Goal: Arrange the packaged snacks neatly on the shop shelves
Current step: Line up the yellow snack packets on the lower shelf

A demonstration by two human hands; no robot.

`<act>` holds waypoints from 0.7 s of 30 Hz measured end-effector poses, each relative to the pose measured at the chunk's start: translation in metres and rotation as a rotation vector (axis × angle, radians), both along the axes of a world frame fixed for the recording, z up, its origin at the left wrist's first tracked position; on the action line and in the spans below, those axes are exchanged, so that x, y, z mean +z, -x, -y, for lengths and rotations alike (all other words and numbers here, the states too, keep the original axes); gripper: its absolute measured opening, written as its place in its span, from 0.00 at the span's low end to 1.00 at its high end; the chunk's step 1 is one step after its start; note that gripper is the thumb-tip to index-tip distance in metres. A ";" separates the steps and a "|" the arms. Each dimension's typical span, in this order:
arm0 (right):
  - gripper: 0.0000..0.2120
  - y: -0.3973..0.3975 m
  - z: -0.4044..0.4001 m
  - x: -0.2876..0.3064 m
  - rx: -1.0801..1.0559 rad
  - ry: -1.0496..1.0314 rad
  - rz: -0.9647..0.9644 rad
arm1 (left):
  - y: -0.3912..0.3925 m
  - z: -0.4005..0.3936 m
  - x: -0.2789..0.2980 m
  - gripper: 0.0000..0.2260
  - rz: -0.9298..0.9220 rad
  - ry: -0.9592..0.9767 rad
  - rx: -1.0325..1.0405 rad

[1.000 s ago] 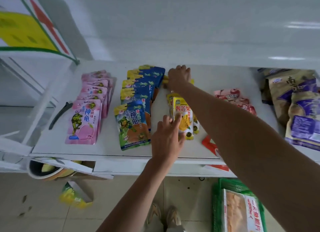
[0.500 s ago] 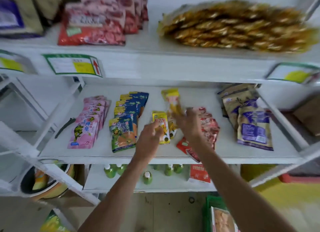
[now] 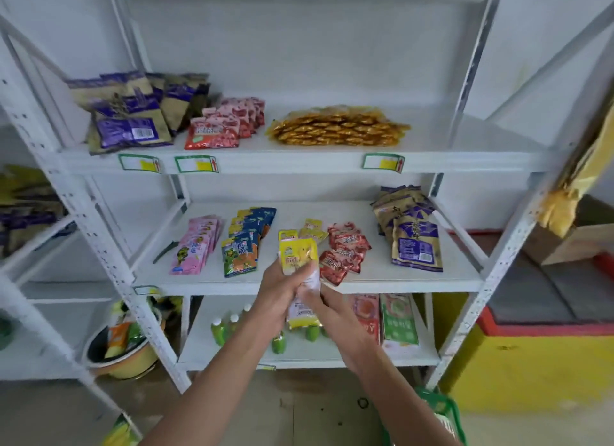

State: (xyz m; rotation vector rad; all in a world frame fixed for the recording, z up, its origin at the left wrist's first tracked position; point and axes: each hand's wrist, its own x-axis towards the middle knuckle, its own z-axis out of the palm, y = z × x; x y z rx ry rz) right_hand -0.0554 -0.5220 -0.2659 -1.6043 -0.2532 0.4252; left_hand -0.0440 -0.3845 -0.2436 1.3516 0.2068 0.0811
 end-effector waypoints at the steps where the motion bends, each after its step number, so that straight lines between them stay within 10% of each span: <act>1: 0.20 0.006 0.001 0.001 -0.041 0.005 0.057 | 0.011 0.004 0.009 0.12 0.020 -0.025 -0.002; 21: 0.20 0.083 -0.050 0.027 -0.205 -0.015 0.243 | 0.094 -0.075 0.043 0.03 0.057 -0.212 -0.026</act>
